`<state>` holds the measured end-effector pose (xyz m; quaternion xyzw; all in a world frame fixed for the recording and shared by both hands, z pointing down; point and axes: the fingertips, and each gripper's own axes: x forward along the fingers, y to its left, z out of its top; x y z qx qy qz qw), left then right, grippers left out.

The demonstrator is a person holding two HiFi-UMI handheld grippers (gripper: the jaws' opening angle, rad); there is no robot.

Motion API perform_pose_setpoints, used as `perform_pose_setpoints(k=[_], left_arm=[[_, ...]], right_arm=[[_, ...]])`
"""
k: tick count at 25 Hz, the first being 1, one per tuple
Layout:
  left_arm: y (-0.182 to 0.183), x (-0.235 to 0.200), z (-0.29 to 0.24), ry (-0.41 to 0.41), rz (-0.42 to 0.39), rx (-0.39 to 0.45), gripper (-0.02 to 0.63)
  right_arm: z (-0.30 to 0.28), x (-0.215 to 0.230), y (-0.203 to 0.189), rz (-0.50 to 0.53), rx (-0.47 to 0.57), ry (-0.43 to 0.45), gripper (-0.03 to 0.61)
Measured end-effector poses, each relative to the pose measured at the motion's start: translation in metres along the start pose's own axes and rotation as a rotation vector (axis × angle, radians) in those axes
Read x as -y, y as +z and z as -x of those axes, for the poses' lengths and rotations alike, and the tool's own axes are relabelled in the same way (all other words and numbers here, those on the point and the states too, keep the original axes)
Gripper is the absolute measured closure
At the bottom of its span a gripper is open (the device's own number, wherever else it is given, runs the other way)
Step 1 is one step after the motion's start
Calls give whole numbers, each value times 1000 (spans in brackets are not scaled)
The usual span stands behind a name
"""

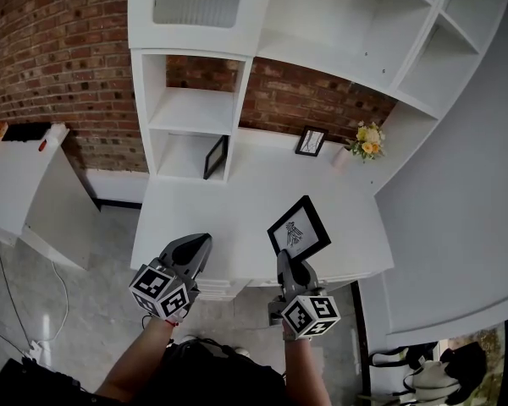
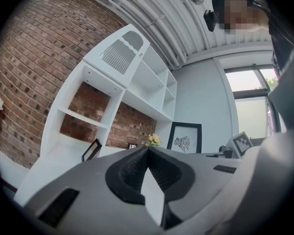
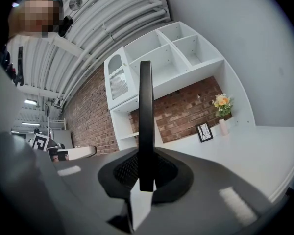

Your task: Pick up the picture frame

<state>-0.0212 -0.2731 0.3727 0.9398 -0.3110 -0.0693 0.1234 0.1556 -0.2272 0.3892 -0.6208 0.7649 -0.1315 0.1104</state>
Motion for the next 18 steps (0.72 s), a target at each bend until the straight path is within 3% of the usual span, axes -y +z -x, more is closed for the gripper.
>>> perform_pose_setpoints(k=[18], left_arm=[[4, -42, -3, 23, -33, -19, 612]], right_arm=[[-41, -16, -10, 41, -17, -4, 545]])
